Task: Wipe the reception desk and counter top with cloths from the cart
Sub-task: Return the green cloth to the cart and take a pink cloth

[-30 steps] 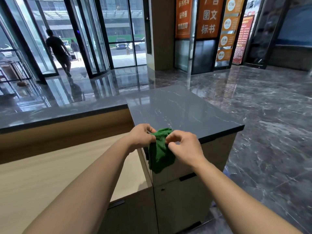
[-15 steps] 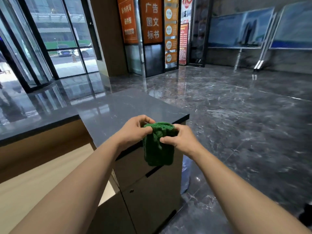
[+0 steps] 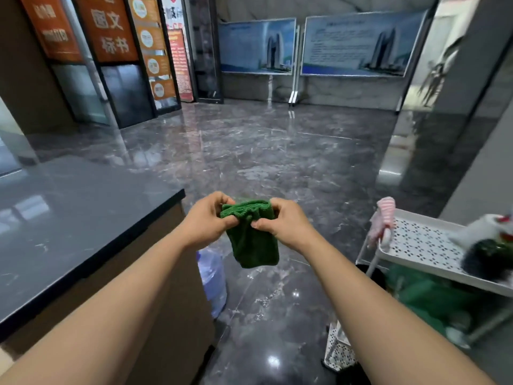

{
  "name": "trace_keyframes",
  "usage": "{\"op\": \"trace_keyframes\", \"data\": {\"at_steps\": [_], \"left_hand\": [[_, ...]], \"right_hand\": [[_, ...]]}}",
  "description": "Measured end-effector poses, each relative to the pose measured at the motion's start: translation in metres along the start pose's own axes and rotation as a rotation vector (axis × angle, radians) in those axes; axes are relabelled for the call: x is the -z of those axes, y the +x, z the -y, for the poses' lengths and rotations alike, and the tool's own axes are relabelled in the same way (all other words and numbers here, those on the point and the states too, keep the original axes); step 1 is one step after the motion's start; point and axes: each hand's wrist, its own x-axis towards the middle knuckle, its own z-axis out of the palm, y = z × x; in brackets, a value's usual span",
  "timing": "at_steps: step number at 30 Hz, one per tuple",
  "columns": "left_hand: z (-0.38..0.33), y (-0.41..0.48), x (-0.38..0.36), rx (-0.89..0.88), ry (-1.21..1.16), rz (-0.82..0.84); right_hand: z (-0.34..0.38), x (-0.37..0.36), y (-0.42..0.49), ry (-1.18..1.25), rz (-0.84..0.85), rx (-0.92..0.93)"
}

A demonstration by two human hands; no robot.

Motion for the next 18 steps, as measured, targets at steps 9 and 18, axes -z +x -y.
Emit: {"op": "trace_keyframes", "data": {"at_steps": [9, 18], "left_hand": [[-0.052, 0.062, -0.166, -0.154, -0.035, 0.265], [-0.109, 0.106, -0.314, -0.247, 0.113, 0.420]], "right_hand": [[-0.102, 0.139, -0.041, -0.042, -0.225, -0.246], [-0.184, 0.253, -0.074, -0.008, -0.377, -0.510]]}}
